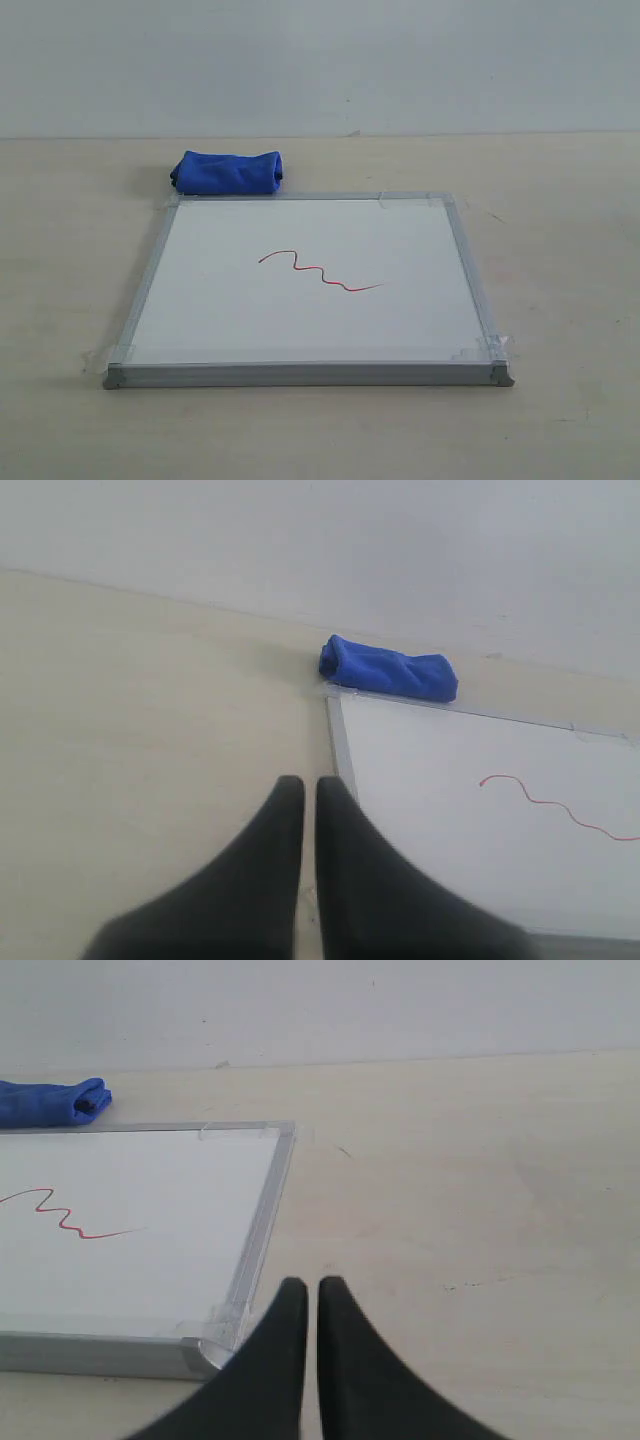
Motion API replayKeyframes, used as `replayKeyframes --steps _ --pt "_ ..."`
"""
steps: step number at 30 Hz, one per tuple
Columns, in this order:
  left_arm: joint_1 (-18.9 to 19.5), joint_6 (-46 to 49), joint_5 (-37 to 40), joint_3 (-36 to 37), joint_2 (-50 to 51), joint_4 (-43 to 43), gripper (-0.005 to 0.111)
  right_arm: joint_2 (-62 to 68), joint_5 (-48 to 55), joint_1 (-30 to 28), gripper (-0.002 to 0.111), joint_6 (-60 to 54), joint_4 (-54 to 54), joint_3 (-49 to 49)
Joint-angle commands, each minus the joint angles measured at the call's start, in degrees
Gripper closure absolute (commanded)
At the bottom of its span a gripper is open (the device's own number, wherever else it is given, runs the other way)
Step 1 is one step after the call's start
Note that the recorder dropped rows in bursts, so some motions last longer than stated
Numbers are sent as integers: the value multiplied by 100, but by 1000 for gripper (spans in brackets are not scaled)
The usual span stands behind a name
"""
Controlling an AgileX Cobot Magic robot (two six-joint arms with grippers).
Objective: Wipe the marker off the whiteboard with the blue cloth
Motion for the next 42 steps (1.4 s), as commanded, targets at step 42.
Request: replayKeyframes --steps 42 --pt "15 -3 -2 23 -21 15 102 2819 -669 -14 107 -282 141 -3268"
